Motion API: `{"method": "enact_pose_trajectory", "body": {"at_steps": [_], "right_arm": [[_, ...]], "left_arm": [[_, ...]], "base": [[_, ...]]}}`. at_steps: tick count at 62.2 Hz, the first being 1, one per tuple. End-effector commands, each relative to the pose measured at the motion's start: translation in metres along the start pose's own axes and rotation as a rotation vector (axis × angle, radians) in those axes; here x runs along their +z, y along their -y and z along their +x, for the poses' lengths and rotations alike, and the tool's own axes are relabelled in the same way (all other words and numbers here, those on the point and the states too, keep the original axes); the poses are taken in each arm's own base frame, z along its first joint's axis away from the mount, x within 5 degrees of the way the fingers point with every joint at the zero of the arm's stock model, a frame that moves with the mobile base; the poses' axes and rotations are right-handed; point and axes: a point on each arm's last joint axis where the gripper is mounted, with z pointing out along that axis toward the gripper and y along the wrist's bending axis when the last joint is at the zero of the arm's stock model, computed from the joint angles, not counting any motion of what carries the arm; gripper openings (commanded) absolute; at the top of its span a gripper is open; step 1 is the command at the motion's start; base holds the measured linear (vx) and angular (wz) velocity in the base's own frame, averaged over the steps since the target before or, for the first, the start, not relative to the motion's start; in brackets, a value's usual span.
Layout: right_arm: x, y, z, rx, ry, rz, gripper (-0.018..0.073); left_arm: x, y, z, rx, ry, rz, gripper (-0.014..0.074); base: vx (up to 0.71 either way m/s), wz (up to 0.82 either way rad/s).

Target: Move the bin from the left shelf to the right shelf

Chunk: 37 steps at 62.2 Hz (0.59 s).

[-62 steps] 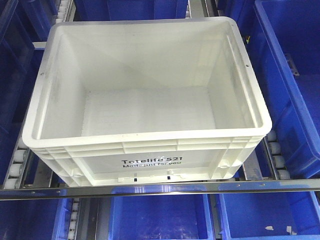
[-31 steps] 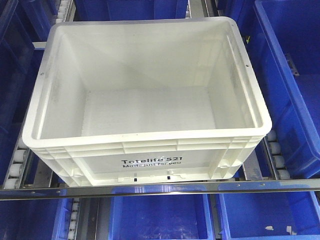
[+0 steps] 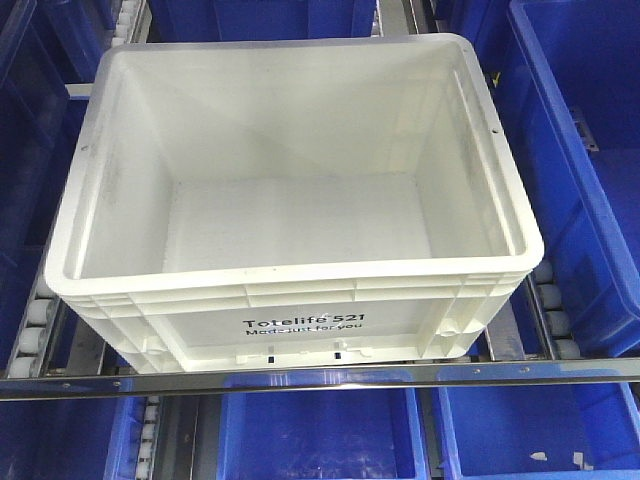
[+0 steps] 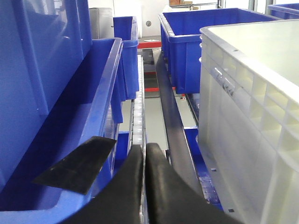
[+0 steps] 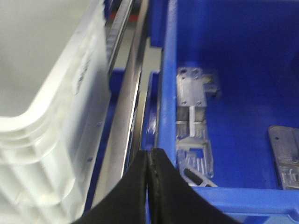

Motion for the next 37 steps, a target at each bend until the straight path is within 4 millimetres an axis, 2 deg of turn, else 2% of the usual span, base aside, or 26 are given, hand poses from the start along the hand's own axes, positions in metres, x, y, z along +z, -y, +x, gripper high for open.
{"method": "enact_pose_trajectory", "body": {"at_steps": [1,13,22,26,37], "right_arm": [[0.000,0.001,0.001,0.025,0.190,0.038,-0.0008],[0.010,0.000,0.045,0.044,0.282,0.078,-0.0008],[0.014,-0.003,0.068,0.056,0.360,0.068,-0.0008],[0.016,-0.003,0.073,0.056,0.350,0.067,-0.0008],[0.015,-0.003,0.071,0.055,0.376,0.063,-0.0008]], "left_arm": [[-0.002,-0.001,-0.013,-0.020,0.104,-0.010,-0.0009],[-0.002,-0.001,-0.013,-0.020,0.104,-0.010,-0.0009],[-0.002,-0.001,-0.013,-0.020,0.104,-0.010,-0.0009],[-0.002,-0.001,-0.013,-0.020,0.104,-0.010,-0.0009],[-0.002,-0.001,-0.013,-0.020,0.104,-0.010,-0.0009]], "base": [[0.00,0.00],[0.00,0.00],[0.00,0.00],[0.00,0.00],[0.00,0.00]]}}
